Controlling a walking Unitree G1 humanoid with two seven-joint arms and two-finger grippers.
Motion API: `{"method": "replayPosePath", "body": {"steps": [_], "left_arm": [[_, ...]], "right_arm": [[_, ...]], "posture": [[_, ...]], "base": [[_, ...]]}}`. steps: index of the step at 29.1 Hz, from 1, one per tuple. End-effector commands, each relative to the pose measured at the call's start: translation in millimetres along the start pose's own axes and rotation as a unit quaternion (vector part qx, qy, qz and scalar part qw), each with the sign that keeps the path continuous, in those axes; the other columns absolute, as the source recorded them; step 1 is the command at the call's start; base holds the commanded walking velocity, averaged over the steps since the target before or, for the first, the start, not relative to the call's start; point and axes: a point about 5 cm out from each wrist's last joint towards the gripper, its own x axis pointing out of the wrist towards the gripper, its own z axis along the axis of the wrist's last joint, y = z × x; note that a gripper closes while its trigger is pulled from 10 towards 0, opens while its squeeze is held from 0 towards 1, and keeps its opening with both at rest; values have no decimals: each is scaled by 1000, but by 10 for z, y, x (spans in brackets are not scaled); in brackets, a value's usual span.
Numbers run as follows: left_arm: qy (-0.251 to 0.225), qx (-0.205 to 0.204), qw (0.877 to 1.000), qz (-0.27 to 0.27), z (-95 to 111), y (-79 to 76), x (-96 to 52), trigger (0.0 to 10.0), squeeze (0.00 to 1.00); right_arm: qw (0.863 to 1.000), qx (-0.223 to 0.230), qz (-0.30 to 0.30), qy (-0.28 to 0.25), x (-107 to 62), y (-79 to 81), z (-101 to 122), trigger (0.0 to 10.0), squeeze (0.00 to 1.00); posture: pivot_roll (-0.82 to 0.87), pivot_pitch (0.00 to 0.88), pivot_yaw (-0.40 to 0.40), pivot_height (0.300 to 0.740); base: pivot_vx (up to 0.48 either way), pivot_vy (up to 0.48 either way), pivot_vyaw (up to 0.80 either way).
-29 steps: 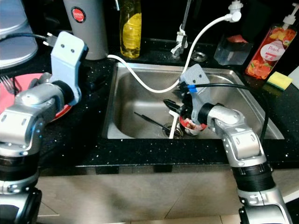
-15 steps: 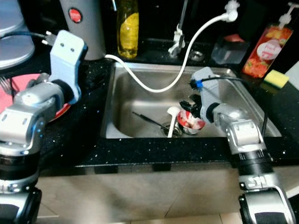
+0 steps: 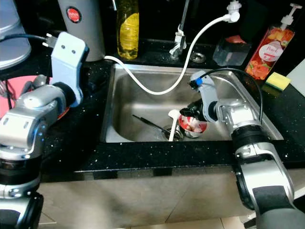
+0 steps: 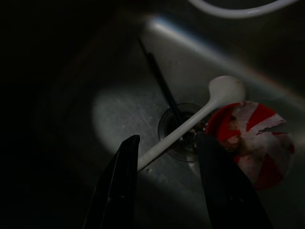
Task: Kitchen organization
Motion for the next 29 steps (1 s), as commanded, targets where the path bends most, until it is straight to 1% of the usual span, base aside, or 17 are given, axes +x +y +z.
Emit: {"method": "replayPosePath", "body": {"steps": [1, 3, 5, 7, 9, 10, 11, 12, 14, 17, 18, 20, 21, 22, 24, 27, 29], "left_arm": [[2, -2, 1000, -3, -26, -18, -12, 10000, 0], [2, -2, 1000, -3, -26, -13, -6, 10000, 0], [2, -2, 1000, -3, -20, -12, -3, 10000, 0], [1, -1, 1000, -3, -18, -9, -3, 10000, 0], [-1, 3, 1000, 1, -10, 8, -5, 10000, 0], [-1, 3, 1000, 1, -10, 8, -5, 10000, 0], [-1, 3, 1000, 12, 8, 57, -9, 10000, 0], [-1, 3, 1000, 12, 8, 57, -9, 10000, 0], [0, 3, 999, 32, 19, 126, -12, 10000, 0], [4, 3, 998, 63, 14, 228, -15, 10000, 0], [22, -2, 993, 116, -34, 379, -21, 10000, 0], [27, -3, 991, 131, -51, 422, -24, 10000, 0], [37, -9, 988, 151, -79, 480, -28, 10000, 0], [37, -9, 988, 151, -79, 480, -28, 10000, 0], [53, -37, 979, 193, -131, 600, -52, 10000, 0], [88, -73, 961, 251, -265, 762, -115, 10000, 0], [111, -99, 950, 273, -367, 838, -153, 10000, 0]], "right_arm": [[1000, -10, 0, 3, -24, -22, 30, 10000, 0], [1000, -7, 13, 1, -33, -14, 26, 10000, 0], [998, 9, 43, -37, -61, 27, 108, 10000, 0], [997, 13, 55, -50, -70, 39, 149, 10000, 0], [992, 9, 104, -69, -94, 147, 232, 10000, 0], [992, 9, 104, -69, -94, 147, 232, 10000, 0], [982, -17, 166, -85, -122, 334, 300, 10000, 0], [982, -17, 166, -85, -122, 334, 300, 10000, 0], [974, -47, 200, -96, -144, 479, 346, 10000, 0], [971, -63, 205, -106, -132, 589, 418, 10000, 0], [973, -38, 184, -134, -72, 704, 567, 10000, 0], [973, -27, 178, -142, -55, 736, 611, 10000, 0], [974, -34, 163, -157, -33, 782, 658, 10000, 0], [974, -34, 163, -157, -33, 782, 658, 10000, 0], [969, -42, 163, -179, -36, 914, 715, 10000, 0], [959, -52, 190, -203, -94, 1130, 739, 10000, 0], [956, -63, 201, -202, -102, 1213, 714, 10000, 0]], "posture": [[203, 0, -121, 740], [201, 0, -119, 740], [201, 0, -118, 740], [202, 0, -116, 740], [203, 0, -111, 740], [203, 0, -111, 740], [210, 0, -104, 740], [210, 0, -104, 740], [213, 0, -107, 740], [213, 0, -107, 740], [221, 0, -111, 740], [221, 0, -111, 740], [221, 0, -111, 740], [221, 0, -111, 740], [231, 0, -114, 740], [240, 0, -107, 740], [239, 0, -102, 740]], "base": [[0, 0, 0], [0, 0, 0], [0, 0, 0], [0, 0, 0], [0, 0, 0], [0, 0, 0], [0, 0, 0], [0, 0, 0], [0, 0, 0], [0, 0, 0], [0, 0, 0], [0, 0, 0], [0, 0, 0], [0, 0, 0], [0, 0, 0], [0, 0, 0], [0, 0, 0]]}}
